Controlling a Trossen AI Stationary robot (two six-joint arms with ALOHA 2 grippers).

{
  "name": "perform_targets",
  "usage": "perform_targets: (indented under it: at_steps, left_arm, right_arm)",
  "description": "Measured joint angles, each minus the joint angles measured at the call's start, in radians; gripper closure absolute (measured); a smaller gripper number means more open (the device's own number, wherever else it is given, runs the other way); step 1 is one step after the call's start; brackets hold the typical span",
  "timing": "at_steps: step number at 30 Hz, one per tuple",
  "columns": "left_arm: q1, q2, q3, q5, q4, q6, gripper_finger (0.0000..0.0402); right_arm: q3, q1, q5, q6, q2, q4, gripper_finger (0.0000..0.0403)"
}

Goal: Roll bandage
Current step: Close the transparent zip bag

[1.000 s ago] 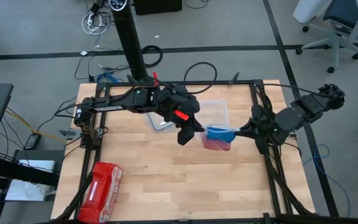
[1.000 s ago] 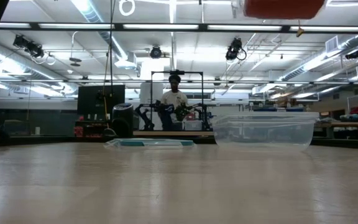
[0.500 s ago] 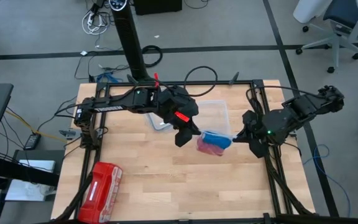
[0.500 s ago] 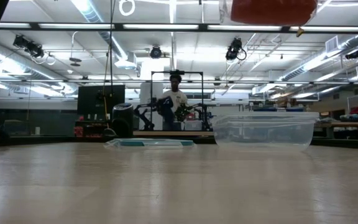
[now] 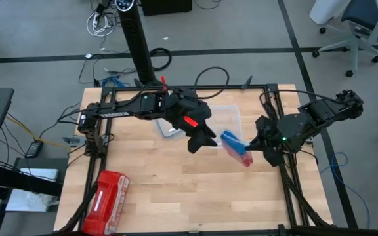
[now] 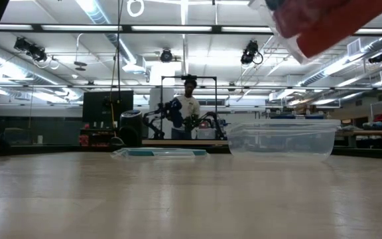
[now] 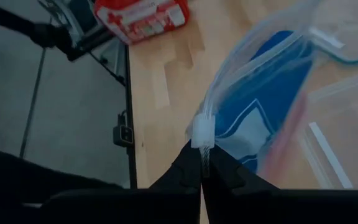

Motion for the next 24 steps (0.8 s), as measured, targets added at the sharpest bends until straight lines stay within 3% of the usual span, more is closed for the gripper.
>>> perform_targets:
  at_steps: [11, 24]
  left_arm:
    - [-0.02, 0.047, -0.003, -0.072, 0.16, 0.109, 0.0191]
    - [-0.029, 0.096, -0.004, -0.12, 0.171, 0.108, 0.0199]
  right_arm:
    - [-0.001, -0.1, -0.124, -0.146, 0.124, 0.071, 0.0403]
    - [-0.001, -0.212, -0.179, -0.236, 0.149, 0.136, 0.0403]
